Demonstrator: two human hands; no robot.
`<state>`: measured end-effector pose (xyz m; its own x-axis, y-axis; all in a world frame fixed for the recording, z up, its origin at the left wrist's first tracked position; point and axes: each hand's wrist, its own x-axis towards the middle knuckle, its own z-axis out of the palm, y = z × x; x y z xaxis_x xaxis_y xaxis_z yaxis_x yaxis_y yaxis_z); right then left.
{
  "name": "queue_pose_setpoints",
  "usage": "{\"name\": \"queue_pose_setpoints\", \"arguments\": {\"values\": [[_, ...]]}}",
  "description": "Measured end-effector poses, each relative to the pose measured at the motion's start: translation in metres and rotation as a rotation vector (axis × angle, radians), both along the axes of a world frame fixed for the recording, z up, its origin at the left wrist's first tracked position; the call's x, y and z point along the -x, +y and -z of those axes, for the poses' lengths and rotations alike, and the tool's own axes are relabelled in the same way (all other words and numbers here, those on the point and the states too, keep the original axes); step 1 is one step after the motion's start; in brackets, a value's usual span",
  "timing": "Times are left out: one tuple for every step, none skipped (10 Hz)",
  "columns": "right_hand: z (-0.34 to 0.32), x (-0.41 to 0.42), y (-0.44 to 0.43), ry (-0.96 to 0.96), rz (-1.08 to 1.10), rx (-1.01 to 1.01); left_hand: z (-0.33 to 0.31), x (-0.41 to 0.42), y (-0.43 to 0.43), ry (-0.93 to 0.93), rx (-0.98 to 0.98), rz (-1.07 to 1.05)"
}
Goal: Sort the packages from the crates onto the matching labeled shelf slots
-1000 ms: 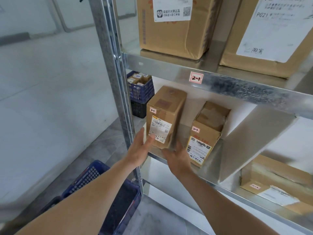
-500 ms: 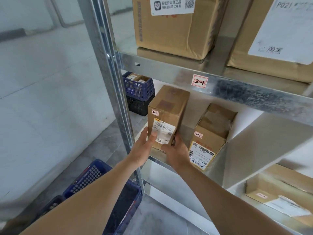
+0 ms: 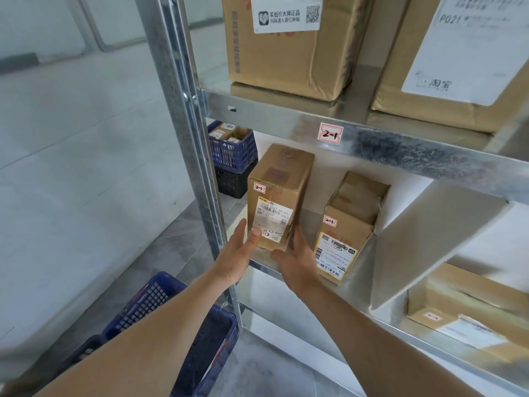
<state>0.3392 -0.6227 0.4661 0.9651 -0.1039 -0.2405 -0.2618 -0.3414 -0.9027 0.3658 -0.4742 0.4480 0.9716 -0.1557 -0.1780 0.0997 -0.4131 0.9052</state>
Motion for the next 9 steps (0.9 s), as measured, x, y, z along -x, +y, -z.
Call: {"name": "queue_pose_setpoints", "arguments": {"values": [[-0.003,0.012,-0.002,-0.001,-0.001,0.010,-0.015,0.014,-0.002,-0.011,-0.017,0.015],[-0.010,0.025,-0.007,0.024,0.020,0.024,-0.031,0.030,-0.003,-0.075,0.015,0.063],[-0.018,0.038,-0.009,0.022,0.019,0.043,-0.044,0.043,-0.005,-0.102,0.056,0.096],[-0.024,0.050,-0.010,0.003,0.026,0.067,-0.059,0.054,-0.008,-0.101,0.024,0.105],[-0.027,0.061,-0.011,-0.026,0.045,0.069,-0.064,0.060,-0.009,-0.151,0.010,0.130],[-0.031,0.073,-0.017,-0.084,0.024,0.035,-0.061,0.065,-0.010,-0.138,-0.018,0.102],[-0.038,0.090,-0.027,-0.105,0.024,0.015,-0.064,0.074,-0.018,-0.126,-0.056,0.097],[-0.048,0.110,-0.039,-0.078,0.037,0.010,-0.075,0.095,-0.032,-0.127,-0.091,0.070],[-0.049,0.131,-0.051,-0.114,0.053,-0.028,-0.090,0.118,-0.050,-0.158,-0.085,0.085]]}}
